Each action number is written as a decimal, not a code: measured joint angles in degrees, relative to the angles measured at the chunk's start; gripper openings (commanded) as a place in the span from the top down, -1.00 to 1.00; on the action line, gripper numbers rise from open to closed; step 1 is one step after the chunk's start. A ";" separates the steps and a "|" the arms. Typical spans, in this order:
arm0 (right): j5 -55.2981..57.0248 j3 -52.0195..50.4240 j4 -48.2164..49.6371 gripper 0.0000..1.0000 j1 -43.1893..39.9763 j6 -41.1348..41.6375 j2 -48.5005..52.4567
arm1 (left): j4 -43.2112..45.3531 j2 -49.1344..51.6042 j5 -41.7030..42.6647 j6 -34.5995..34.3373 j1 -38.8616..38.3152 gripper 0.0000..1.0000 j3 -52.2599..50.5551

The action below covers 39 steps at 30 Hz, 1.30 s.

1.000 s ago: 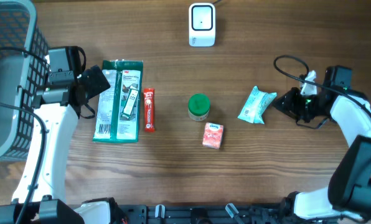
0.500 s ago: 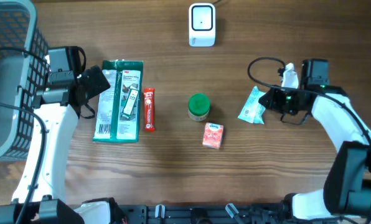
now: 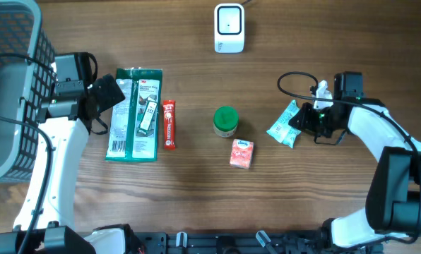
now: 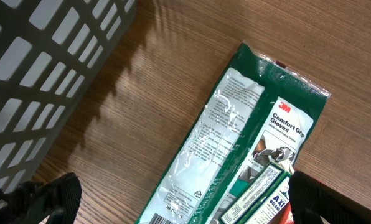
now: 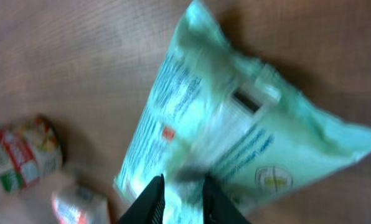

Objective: Scan the item barcode
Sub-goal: 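Move the right gripper left over the green-capped jar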

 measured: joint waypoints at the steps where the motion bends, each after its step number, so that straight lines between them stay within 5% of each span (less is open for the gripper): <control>1: 0.00 0.66 -1.62 0.49 0.02 0.04 -0.68 | 0.00 0.00 0.00 0.00 0.00 -1.00 0.00; 12: 0.00 7.85 -10.64 0.45 0.33 -0.31 -17.35 | 0.00 0.00 0.00 0.00 0.00 -1.00 0.00; 39: 2.40 7.58 -7.04 0.29 16.57 1.55 -17.62 | 0.00 0.00 0.00 0.00 0.00 -1.00 0.00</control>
